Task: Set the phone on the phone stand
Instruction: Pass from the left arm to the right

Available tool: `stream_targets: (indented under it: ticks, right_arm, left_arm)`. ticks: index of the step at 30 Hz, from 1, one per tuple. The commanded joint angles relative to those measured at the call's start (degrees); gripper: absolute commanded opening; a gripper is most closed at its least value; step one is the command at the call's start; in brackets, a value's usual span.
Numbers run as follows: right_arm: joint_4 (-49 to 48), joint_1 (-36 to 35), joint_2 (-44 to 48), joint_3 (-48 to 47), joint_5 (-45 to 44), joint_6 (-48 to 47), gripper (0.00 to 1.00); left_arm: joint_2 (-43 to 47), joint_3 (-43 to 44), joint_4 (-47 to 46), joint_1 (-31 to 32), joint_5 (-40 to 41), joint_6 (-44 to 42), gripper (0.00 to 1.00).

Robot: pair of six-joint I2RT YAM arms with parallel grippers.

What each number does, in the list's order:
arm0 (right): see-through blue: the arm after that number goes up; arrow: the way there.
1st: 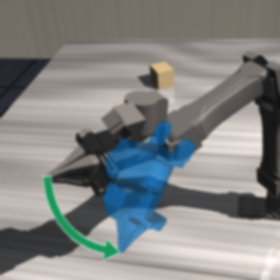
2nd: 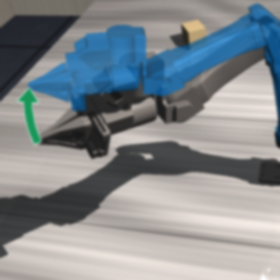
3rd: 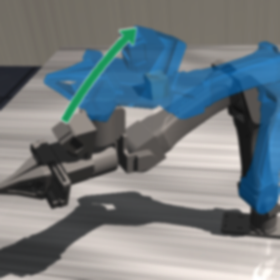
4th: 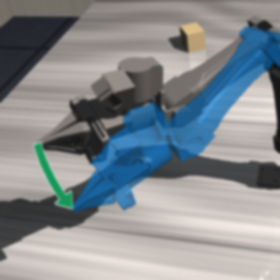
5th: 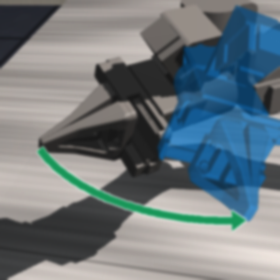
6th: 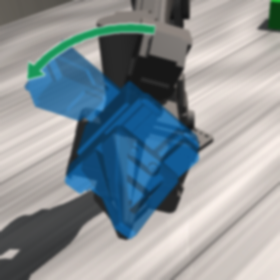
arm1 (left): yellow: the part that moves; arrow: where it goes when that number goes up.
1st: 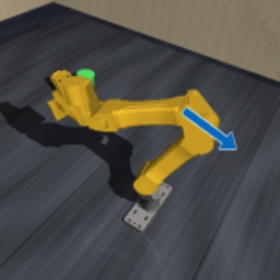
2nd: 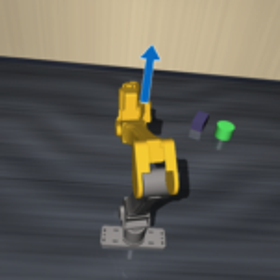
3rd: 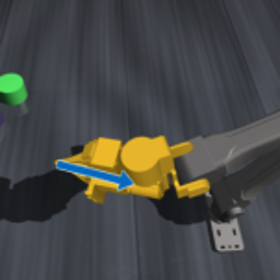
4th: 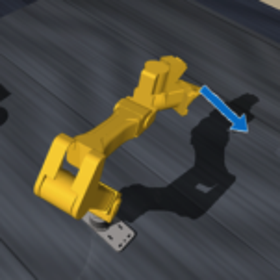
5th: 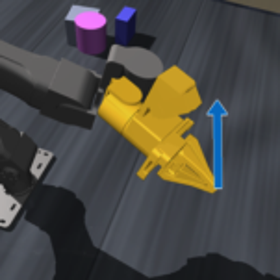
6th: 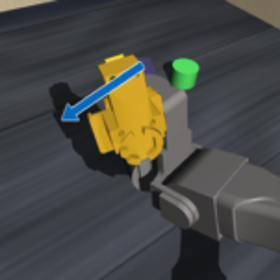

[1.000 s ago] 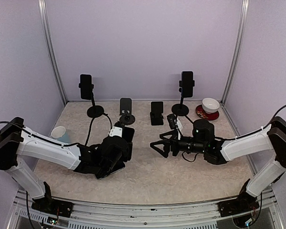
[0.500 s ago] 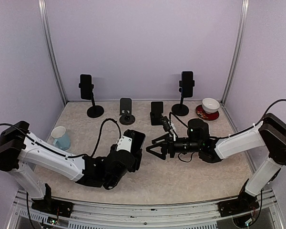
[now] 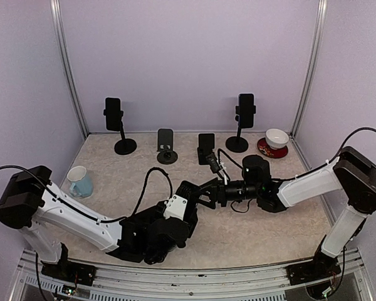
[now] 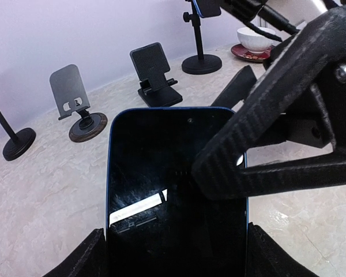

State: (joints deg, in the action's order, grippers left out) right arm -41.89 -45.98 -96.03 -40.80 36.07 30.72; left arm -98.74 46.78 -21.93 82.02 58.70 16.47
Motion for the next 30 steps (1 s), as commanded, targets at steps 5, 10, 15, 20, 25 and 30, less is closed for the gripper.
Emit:
stream_targets:
  ticks: [5,10,15,20,25,30]
  right_arm:
    - [-2.1,1.2,-3.0,-2.2,6.7,4.3,0.59]
    - [-6.2,2.1,-5.8,-2.7,11.6,9.4,0.44]
    - [-9.1,2.7,-8.3,-3.3,15.0,13.1,0.28]
    - [-11.6,3.2,-10.2,-3.7,17.1,16.3,0.2]
    - [-13.1,3.4,-11.4,-3.8,17.9,18.2,0.09]
    - [-13.8,3.9,-11.3,-3.4,17.7,19.1,0.05]
  left_arm:
    - [-1.9,3.1,-5.5,2.0,4.3,-2.1,0.29]
    - [-2.4,3.3,-6.0,2.4,4.8,-2.6,0.29]
    - [-2.5,3.3,-6.2,2.5,5.4,-2.7,0.29]
    - [-2.7,3.3,-6.3,2.7,6.0,-2.7,0.3]
    - [-2.9,3.2,-6.4,2.8,6.1,-2.7,0.35]
    - [-2.8,3.4,-6.4,2.8,6.2,-2.8,0.48]
